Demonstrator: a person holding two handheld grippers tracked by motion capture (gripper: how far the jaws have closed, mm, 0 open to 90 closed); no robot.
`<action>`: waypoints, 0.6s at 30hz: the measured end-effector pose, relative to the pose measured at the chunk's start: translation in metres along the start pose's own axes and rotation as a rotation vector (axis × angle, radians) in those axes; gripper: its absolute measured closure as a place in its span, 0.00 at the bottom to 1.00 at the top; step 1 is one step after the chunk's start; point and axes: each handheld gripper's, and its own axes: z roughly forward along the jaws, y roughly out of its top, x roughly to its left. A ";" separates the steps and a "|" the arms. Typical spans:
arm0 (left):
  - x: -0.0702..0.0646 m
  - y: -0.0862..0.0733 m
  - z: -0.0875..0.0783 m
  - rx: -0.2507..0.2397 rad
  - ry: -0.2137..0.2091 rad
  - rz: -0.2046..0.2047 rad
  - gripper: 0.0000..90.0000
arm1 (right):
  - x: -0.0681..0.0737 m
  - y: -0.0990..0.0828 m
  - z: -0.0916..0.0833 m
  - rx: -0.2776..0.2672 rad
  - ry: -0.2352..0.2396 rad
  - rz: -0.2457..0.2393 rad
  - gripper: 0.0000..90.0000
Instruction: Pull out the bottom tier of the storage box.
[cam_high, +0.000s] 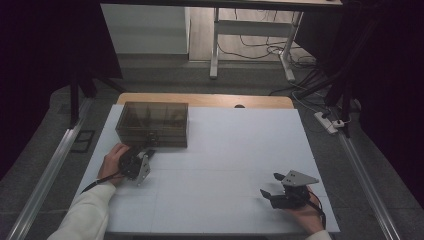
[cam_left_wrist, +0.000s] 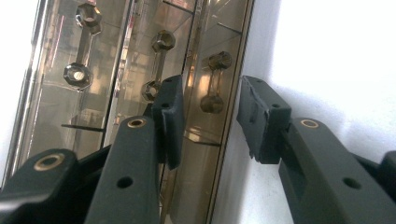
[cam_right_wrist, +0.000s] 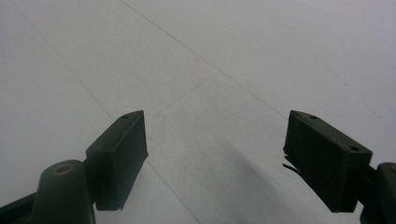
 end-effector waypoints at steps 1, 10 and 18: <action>0.000 0.000 0.000 0.000 0.000 0.000 0.67 | 0.000 0.000 0.000 0.000 0.000 0.000 0.23; -0.001 0.001 0.001 0.003 -0.002 0.012 0.70 | 0.000 0.000 0.000 0.001 0.000 0.000 0.23; -0.001 0.001 0.002 0.013 0.000 0.018 0.71 | 0.000 0.000 0.000 -0.001 0.011 0.000 0.23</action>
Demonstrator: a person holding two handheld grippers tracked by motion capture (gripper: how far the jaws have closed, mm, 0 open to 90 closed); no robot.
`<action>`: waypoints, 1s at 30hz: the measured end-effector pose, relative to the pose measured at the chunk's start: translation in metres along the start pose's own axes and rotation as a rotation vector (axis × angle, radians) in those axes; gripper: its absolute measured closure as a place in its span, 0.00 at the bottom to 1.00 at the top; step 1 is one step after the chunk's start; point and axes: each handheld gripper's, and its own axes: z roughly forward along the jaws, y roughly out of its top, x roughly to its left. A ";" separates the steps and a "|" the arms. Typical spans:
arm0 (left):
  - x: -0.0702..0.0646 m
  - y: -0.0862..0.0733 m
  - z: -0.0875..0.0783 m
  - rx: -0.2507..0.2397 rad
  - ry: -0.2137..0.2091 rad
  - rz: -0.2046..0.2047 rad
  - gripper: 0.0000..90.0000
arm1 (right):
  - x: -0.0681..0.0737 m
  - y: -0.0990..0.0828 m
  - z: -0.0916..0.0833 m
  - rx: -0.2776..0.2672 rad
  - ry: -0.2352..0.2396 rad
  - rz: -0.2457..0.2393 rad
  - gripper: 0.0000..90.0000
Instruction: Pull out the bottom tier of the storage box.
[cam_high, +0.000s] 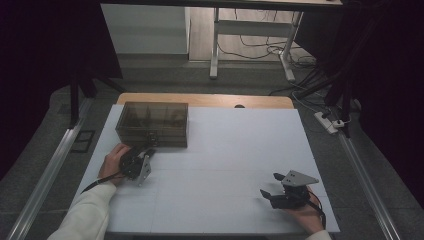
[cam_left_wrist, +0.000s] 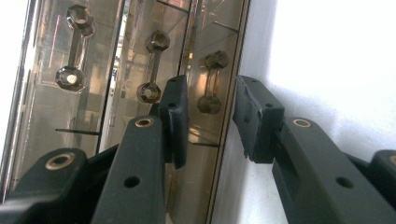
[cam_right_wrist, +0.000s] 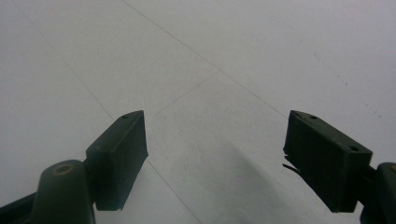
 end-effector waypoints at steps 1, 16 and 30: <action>0.000 0.000 0.000 0.001 0.001 0.000 0.72 | 0.000 0.000 0.000 0.000 0.000 0.000 0.23; -0.001 0.001 0.000 0.021 0.002 0.001 0.75 | 0.000 0.000 0.000 0.002 0.001 0.003 0.23; 0.000 0.001 0.003 0.054 -0.005 -0.005 0.79 | 0.000 0.000 0.001 0.001 0.000 0.005 0.23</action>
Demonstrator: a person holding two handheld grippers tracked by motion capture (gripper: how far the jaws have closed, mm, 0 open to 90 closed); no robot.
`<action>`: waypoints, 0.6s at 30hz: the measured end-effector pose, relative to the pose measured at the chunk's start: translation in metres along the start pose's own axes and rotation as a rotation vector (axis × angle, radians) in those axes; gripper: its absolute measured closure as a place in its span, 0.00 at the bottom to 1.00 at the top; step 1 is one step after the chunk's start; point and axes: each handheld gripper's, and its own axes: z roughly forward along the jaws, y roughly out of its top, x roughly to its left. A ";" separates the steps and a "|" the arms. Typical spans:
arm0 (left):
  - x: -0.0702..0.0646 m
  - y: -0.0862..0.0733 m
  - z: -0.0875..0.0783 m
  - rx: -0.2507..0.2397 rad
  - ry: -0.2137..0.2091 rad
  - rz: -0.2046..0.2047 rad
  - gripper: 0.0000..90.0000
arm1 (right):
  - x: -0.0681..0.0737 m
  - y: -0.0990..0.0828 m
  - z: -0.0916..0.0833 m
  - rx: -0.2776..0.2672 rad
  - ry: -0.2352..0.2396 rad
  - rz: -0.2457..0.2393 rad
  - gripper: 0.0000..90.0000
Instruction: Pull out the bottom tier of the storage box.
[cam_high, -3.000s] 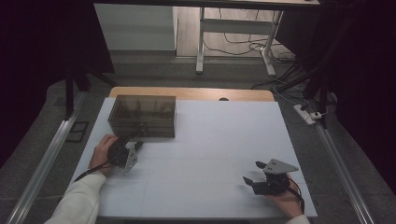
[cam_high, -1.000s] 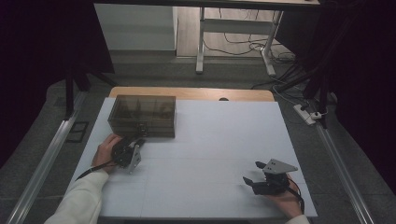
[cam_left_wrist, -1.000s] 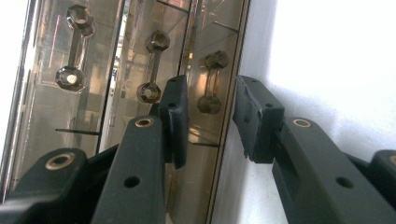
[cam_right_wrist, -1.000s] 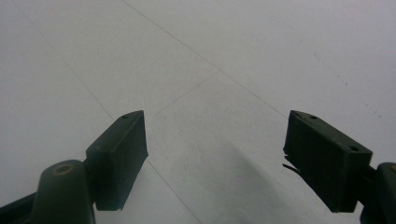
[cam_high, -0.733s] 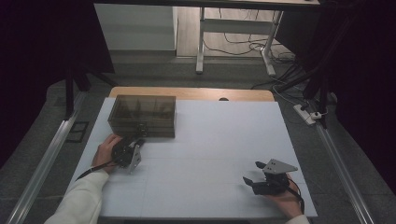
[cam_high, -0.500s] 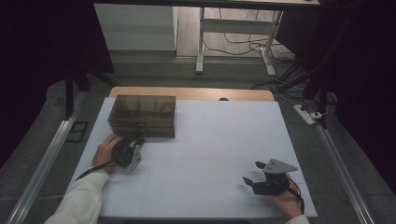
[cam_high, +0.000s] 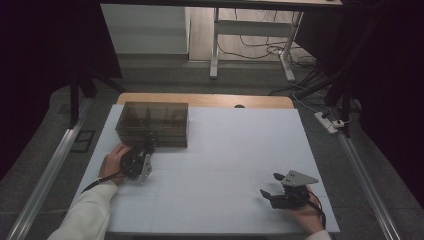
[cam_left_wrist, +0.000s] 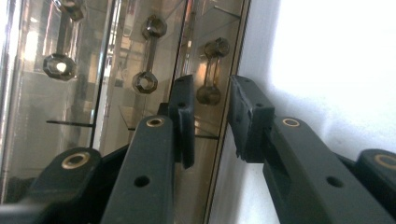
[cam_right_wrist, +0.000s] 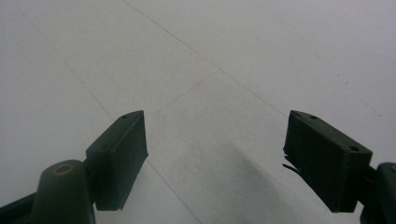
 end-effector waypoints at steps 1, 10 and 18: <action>0.000 0.000 0.000 0.002 0.000 0.001 0.79 | 0.000 0.000 0.000 0.000 0.000 0.000 0.23; -0.002 0.003 0.001 0.013 0.010 0.025 0.82 | 0.000 0.000 0.000 0.000 -0.001 0.000 0.23; -0.002 0.004 0.001 0.016 0.026 0.031 0.85 | 0.000 0.000 0.000 0.002 -0.003 -0.002 0.23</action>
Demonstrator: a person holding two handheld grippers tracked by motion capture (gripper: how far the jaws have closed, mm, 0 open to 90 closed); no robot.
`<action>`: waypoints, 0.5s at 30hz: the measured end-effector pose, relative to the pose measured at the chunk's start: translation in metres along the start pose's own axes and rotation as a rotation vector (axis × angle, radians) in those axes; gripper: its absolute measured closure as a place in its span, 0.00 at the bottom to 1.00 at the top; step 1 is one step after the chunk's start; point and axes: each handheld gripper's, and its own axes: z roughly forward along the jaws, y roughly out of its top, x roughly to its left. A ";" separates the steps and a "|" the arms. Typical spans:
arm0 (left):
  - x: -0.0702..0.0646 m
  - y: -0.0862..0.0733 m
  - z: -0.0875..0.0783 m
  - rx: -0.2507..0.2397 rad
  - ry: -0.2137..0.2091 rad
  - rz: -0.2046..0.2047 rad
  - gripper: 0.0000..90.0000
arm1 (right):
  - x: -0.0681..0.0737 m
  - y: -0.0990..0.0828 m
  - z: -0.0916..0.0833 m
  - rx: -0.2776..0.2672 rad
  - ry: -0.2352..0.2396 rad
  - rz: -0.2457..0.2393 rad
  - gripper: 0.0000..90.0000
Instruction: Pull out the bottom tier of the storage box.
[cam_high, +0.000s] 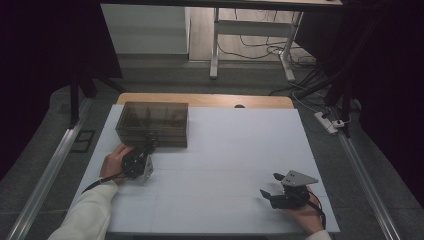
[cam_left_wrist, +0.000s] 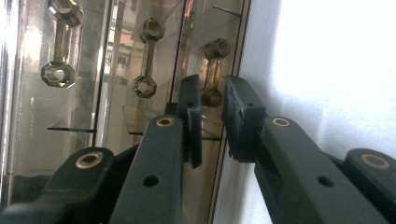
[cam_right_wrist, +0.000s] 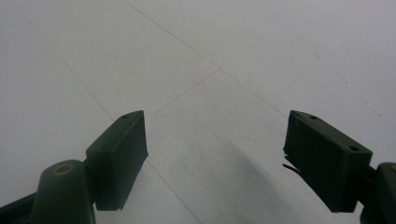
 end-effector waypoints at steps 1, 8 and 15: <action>0.000 0.000 0.000 0.000 0.002 0.000 0.85 | 0.000 0.000 0.000 -0.001 0.001 0.001 0.23; -0.001 -0.001 0.000 -0.005 0.013 0.010 0.86 | 0.000 0.000 0.000 0.000 0.000 0.000 0.23; -0.003 -0.001 0.000 -0.006 0.030 0.029 0.87 | 0.000 0.000 -0.001 0.006 -0.015 -0.005 0.23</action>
